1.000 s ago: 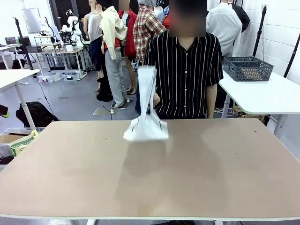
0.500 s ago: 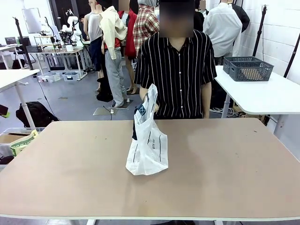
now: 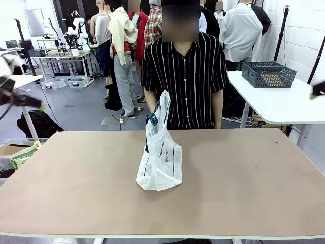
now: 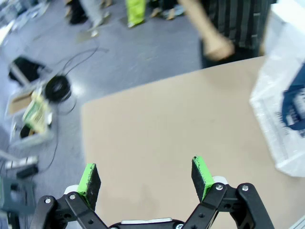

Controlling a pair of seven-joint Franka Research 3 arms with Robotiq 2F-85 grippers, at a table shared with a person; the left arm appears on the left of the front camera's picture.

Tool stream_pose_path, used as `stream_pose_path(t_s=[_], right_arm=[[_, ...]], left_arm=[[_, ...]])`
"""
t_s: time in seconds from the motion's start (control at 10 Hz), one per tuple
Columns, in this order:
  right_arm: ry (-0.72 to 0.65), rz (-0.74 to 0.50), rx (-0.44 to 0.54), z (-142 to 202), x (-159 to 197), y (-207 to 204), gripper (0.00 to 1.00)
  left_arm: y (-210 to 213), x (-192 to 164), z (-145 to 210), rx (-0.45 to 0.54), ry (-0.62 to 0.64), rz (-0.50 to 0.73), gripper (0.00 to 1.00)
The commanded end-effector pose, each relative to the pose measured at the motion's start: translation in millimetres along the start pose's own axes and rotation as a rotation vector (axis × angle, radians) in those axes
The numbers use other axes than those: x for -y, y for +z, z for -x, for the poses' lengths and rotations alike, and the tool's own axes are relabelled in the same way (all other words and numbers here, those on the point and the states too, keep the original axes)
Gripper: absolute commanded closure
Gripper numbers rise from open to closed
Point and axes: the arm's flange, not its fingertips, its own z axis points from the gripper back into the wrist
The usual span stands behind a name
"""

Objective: Transfer purchased items from the store into the shopping bag.
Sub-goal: Open the Reusable shopping bag in the center of the table.

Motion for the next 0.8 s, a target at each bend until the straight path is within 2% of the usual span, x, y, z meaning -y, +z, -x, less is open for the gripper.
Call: stream_pose_path(t_s=[0.0, 0.2, 0.3, 0.4, 0.6, 0.7], right_arm=[[-0.014, -0.112, -0.025, -23.3, -50.1, 19.4, 0.0], [0.005, -0.207, -0.05, -20.9, -109.5, 29.8, 0.0], [0.002, -0.253, -0.068, -17.3, -120.0, 31.3, 0.0], [0.035, -0.157, -0.021, -26.0, -106.7, 30.5, 0.0], [0.035, -0.157, -0.021, -26.0, -106.7, 30.5, 0.0], [0.031, -0.193, -0.034, -23.5, -122.2, 35.7, 0.0]], left_arm=[[-15.3, 13.9, -38.4, 0.048, -0.075, 0.141, 0.0], [-20.8, 54.5, -74.9, 0.109, -0.051, 0.302, 0.0], [-2.3, 53.5, -48.5, 0.067, -0.072, 0.13, 0.0], [-2.3, 53.5, -48.5, 0.067, -0.072, 0.13, 0.0], [-2.3, 53.5, -48.5, 0.067, -0.072, 0.13, 0.0], [-7.3, 57.2, -56.1, 0.073, -0.055, 0.164, 0.0]])
